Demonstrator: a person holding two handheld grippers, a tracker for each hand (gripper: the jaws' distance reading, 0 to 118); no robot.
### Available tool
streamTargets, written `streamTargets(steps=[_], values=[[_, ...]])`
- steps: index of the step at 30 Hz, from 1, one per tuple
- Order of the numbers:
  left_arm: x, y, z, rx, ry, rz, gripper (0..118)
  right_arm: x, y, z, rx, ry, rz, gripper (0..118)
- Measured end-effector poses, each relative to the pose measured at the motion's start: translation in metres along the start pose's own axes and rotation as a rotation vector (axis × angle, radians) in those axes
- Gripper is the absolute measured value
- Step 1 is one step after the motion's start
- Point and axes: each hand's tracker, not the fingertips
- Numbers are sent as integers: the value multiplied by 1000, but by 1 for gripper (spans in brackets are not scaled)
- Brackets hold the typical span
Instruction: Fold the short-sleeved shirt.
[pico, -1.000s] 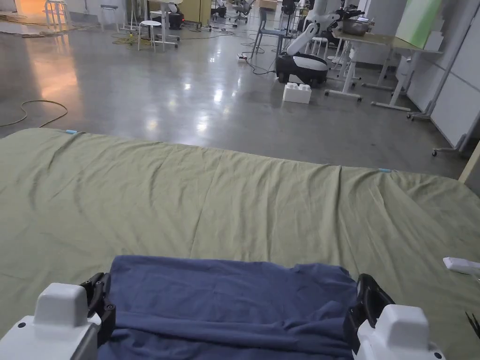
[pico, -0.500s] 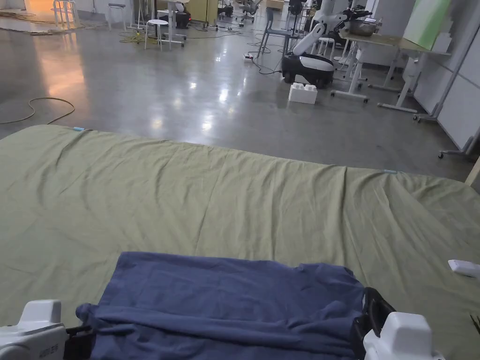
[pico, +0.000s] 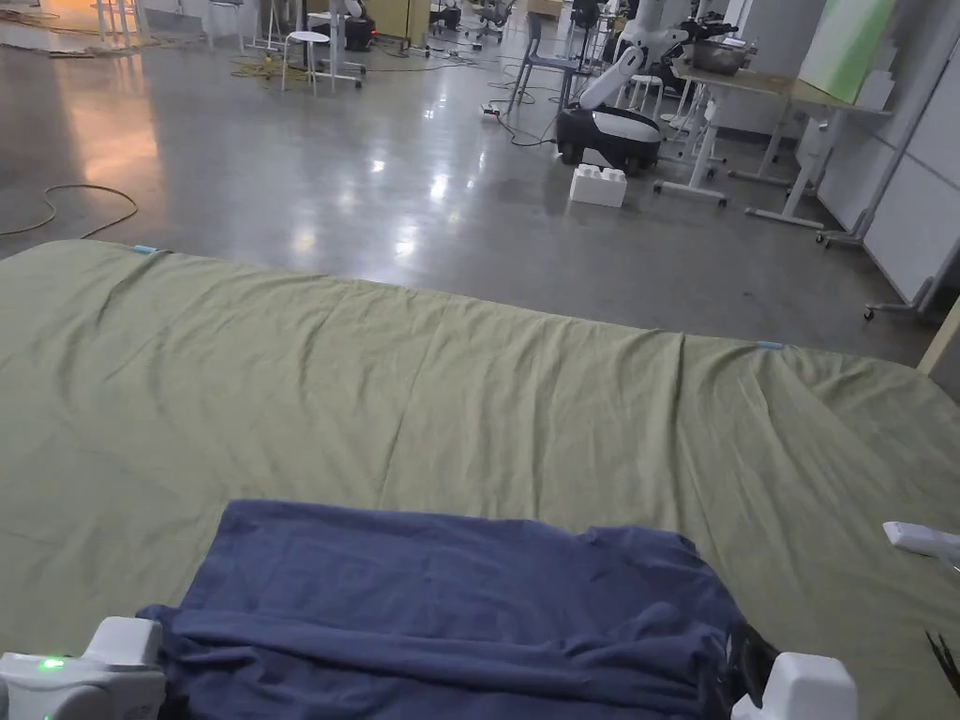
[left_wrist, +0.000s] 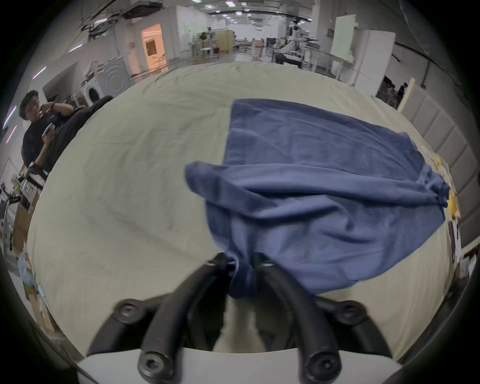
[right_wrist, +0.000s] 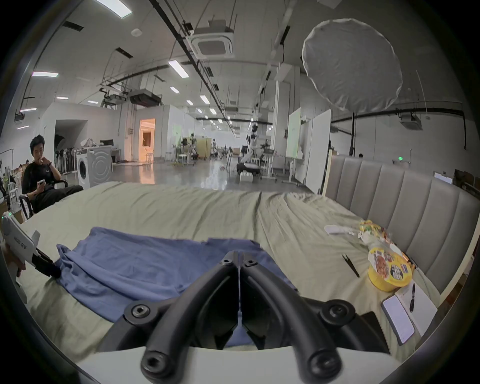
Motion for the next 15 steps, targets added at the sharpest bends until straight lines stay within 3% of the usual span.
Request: streamTargets(steps=[3,4,7,10,15], values=[[0,-5,4,9,-5,-3,8,19,-12,-13,-134,-24,-29,3],[-3,-6,7,17,-9,0,7,27,-17,-19,-190,-24,-49,8],[-7,-8,18,42,-13,6,7,51,-30,-39,-349,-36,-61,43],[-9,-9,28,77,-2,-20,7,72,-44,-60,-470,-15,-65,62],[-9,-6,41,107,-3,-19,7,84,-58,-90,-573,54,-74,68]])
